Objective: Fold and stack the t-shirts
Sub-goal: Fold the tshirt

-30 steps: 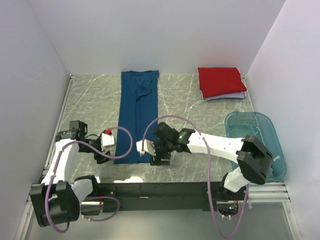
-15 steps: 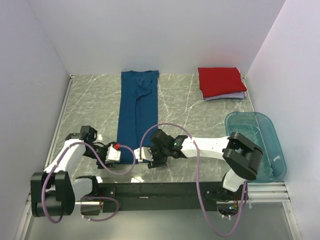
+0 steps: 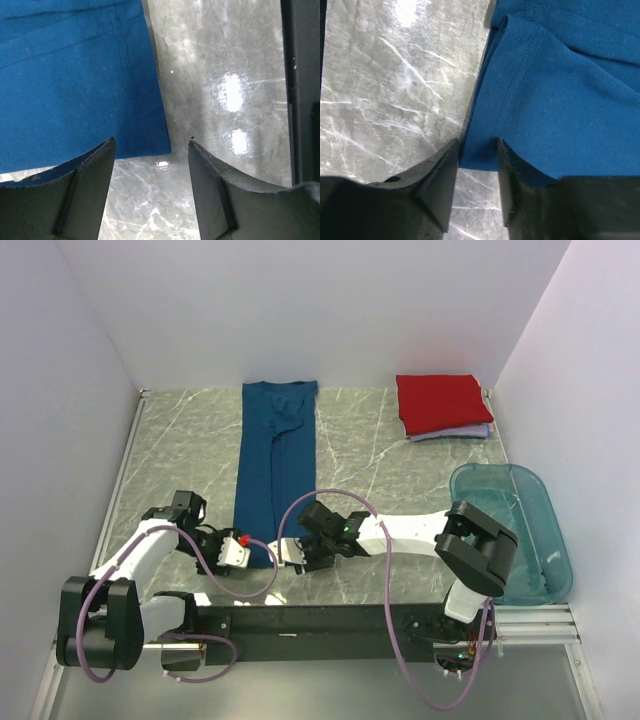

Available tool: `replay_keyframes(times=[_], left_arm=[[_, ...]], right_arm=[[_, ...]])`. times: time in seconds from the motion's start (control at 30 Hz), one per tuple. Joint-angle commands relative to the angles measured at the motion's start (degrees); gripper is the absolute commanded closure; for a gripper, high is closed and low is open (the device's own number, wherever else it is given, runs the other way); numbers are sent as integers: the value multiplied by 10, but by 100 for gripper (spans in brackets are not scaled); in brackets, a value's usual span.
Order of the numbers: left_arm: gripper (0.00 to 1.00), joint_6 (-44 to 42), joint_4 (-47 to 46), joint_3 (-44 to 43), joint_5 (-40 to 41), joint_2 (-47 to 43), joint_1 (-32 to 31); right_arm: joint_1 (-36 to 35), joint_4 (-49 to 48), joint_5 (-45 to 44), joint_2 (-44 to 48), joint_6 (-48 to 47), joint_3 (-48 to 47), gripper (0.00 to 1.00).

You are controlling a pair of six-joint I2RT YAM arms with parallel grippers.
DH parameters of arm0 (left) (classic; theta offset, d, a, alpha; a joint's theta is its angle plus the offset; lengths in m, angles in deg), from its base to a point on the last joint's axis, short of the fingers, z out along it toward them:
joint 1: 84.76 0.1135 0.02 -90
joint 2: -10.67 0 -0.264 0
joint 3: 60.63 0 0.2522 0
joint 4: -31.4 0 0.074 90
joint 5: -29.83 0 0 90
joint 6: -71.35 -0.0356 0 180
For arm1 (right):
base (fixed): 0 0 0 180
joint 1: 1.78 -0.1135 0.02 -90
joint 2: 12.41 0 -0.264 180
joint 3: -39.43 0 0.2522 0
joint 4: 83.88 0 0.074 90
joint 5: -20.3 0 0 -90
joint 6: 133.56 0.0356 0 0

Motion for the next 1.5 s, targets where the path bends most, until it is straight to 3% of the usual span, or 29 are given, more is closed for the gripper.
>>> replay_keyframes(times=[0.0, 0.13, 0.33, 0.47, 0.57, 0.8, 0.93, 1.13, 1.47], left_arm=[[36, -2, -16, 5, 21, 4, -13], [44, 23, -35, 3, 38, 23, -39], [62, 21, -40, -5, 55, 47, -53], [86, 33, -34, -22, 41, 55, -54], [99, 26, 11, -48, 18, 48, -53], [100, -28, 155, -82, -36, -13, -53], [100, 25, 180, -119, -57, -12, -48], [99, 72, 172, -259, -97, 122, 22], [99, 231, 13, -460, -86, 338, 26]], right_arm=[[-5, 15, -17, -22, -12, -7, 58], [-4, 11, -16, -26, -6, 0, 62], [-2, 14, -15, -37, 10, -6, 77], [-1, 18, -8, -30, 26, -8, 97], [2, 25, 3, -6, 52, -8, 100], [-2, 58, 40, 112, 111, 14, 100], [3, 77, 43, 142, 114, 8, 100], [98, 121, 61, 100, 42, -72, 100], [221, 184, 74, -76, -84, -283, 100]])
